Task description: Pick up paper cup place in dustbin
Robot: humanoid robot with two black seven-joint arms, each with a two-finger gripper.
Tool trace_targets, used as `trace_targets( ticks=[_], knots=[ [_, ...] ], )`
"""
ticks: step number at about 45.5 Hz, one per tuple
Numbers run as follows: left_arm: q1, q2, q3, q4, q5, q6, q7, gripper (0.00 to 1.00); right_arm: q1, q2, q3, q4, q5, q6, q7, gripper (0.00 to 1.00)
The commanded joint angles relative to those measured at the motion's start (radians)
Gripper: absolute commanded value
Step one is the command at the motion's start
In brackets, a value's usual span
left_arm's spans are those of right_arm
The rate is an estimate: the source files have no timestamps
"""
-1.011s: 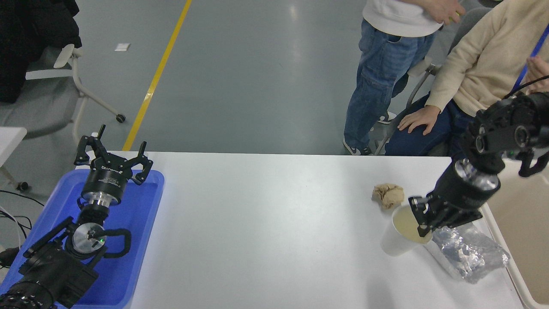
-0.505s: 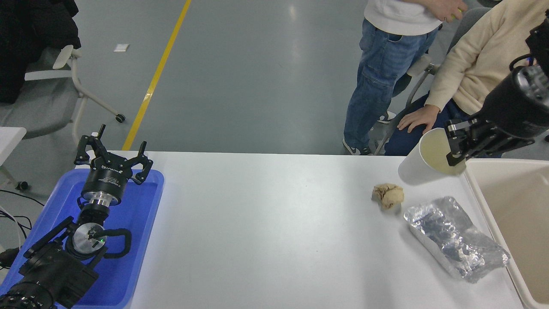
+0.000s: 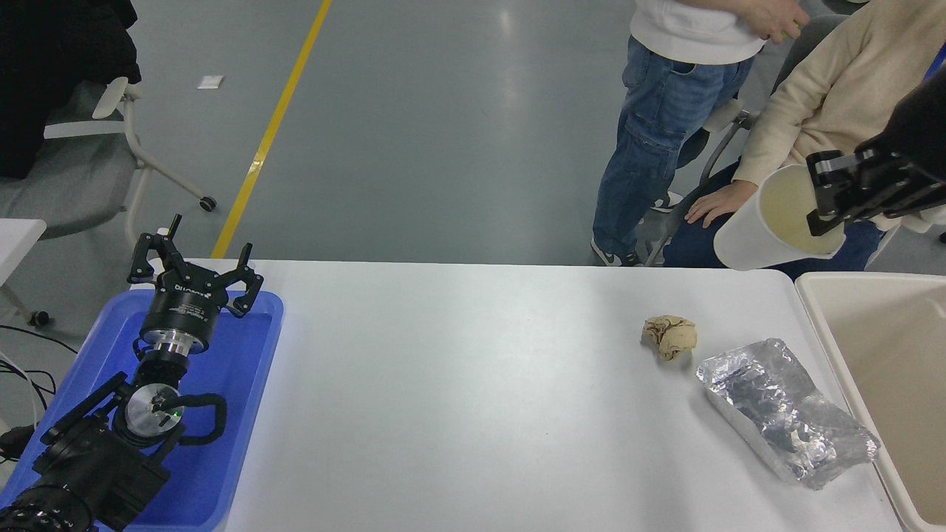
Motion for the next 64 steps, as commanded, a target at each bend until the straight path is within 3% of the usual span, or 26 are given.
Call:
trace_targets(
  ticks=[1,13,25,39,45,49,58,64],
  knots=[
    [0.0,0.0,0.0,0.0,0.001,0.0,0.0,1.0,-0.025,-0.11,-0.175,-0.055,-0.047,0.0,-0.001,0.0],
    [0.0,0.0,0.0,0.0,-0.001,0.0,0.0,1.0,-0.421,-0.353,-0.163,-0.417,-0.041,0.0,0.0,0.0],
    [0.0,0.0,0.0,0.0,0.0,0.0,0.0,1.0,-0.946,-0.509,0.225,-0.826,-0.035,0.0,0.0,0.0],
    [0.0,0.0,0.0,0.0,0.001,0.0,0.0,1.0,-1.492,-0.505,0.596,-1.161,-0.024,0.0,-0.003,0.0],
    [0.0,0.0,0.0,0.0,0.001,0.0,0.0,1.0,-1.621,-0.494,0.73,-1.187,-0.024,-0.113,-0.008,0.0],
    [0.0,0.0,0.0,0.0,-0.001,0.0,0.0,1.0,-1.693,-0.479,0.802,-1.196,-0.024,-0.217,-0.05,0.0],
    [0.0,0.0,0.0,0.0,0.001,0.0,0.0,1.0,-1.866,-0.42,1.023,-1.209,0.009,-0.486,-0.211,0.0],
    [0.0,0.0,0.0,0.0,-0.001,0.0,0.0,1.0,-1.937,-0.348,1.138,-1.271,0.009,-0.624,-0.287,0.0]
  ],
)
